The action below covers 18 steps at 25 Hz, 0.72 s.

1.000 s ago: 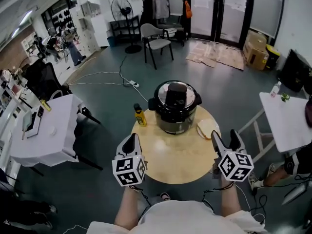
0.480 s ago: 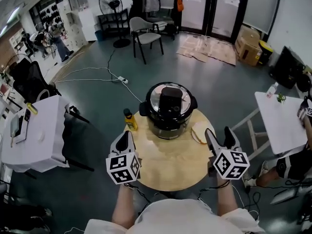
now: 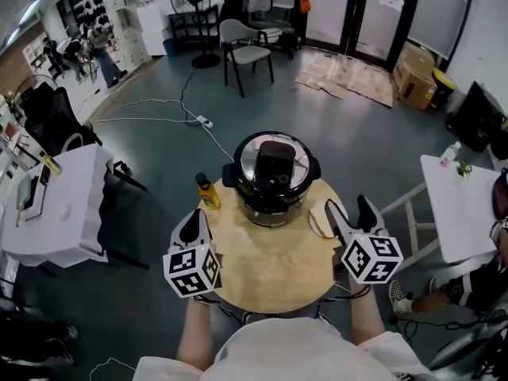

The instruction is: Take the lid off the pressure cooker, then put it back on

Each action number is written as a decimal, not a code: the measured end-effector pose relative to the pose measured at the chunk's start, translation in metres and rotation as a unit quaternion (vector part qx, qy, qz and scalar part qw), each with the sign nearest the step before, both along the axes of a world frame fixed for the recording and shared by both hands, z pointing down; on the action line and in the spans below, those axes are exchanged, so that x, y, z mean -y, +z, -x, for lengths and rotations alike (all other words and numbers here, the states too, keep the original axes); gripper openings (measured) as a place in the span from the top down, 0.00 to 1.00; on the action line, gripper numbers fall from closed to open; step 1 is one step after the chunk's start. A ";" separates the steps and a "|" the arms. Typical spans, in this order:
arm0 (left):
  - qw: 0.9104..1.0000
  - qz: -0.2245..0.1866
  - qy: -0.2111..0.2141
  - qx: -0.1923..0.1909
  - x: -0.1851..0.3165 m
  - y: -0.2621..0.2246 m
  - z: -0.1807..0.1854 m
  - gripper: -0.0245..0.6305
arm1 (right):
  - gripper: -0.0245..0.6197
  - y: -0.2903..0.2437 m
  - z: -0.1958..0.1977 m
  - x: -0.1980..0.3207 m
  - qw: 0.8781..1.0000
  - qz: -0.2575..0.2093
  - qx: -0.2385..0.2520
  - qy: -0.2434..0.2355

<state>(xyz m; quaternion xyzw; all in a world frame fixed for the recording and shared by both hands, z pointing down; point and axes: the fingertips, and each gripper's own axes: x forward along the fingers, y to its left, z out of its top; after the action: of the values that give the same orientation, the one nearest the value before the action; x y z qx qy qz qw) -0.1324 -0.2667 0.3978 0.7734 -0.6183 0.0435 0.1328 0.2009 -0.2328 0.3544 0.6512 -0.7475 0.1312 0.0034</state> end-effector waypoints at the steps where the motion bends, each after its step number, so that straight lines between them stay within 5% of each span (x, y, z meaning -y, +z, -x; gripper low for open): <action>1: 1.000 0.000 -0.003 0.002 -0.001 0.001 0.001 0.98 | 0.37 0.000 0.001 0.003 1.000 0.000 -0.001 -0.006; 18: 0.996 0.032 -0.084 0.007 -0.012 0.022 0.028 0.98 | 0.38 -0.030 0.017 0.090 0.988 -0.005 -0.062 -0.141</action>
<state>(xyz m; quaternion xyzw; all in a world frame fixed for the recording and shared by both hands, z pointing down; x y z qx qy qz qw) -0.1604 -0.2545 0.4201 0.7138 -0.6801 0.0575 0.1568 0.1844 -0.3223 0.3249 0.5461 -0.8309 0.0852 0.0650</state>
